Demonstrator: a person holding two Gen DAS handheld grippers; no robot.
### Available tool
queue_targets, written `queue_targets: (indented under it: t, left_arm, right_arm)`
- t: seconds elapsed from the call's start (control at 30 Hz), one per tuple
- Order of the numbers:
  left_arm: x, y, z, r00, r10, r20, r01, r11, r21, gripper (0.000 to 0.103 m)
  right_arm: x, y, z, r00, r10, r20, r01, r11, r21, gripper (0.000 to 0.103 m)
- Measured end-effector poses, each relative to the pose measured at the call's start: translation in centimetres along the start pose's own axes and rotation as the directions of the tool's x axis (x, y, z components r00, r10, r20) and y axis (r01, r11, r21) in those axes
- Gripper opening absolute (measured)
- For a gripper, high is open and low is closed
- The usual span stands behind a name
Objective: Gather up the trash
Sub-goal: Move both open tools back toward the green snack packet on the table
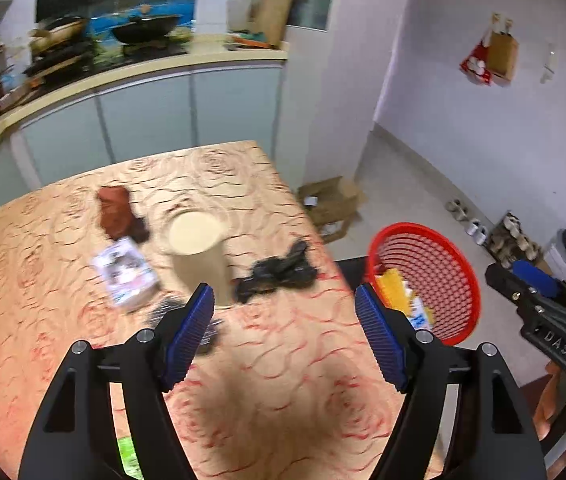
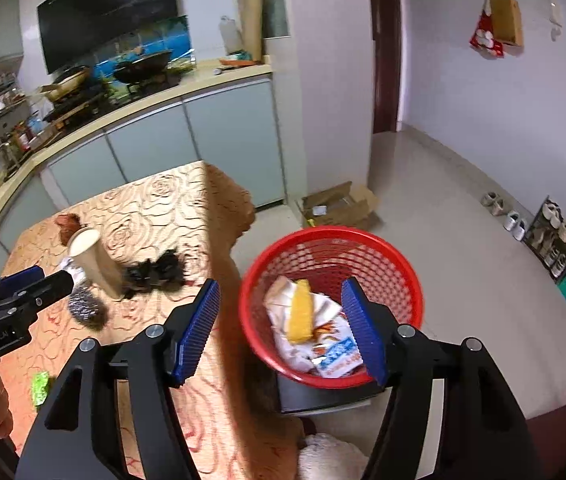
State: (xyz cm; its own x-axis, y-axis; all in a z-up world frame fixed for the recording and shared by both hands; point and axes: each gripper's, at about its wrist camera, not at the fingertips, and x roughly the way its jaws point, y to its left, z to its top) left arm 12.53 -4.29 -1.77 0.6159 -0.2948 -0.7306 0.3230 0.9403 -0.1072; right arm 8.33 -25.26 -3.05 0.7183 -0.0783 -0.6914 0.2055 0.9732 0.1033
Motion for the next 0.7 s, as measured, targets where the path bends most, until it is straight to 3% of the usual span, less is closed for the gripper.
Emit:
queue_targets:
  t: [0.4, 0.7]
  left_arm:
    - [-3.3, 6.5, -2.4, 0.996, 0.087, -0.005, -0.087, 0.993, -0.081, 0.072]
    - [-6.8, 12.8, -4.0, 0.981, 0.193, 0.004, -0.19, 0.968, -0.163, 0.072]
  right_arm:
    - [-0.6, 5.1, -0.3, 0.996, 0.089, -0.005, -0.089, 0.993, -0.073, 0.063]
    - [-0.5, 8.4, -0.8, 0.989, 0.145, -0.033, -0.148, 0.98, -0.135, 0.063]
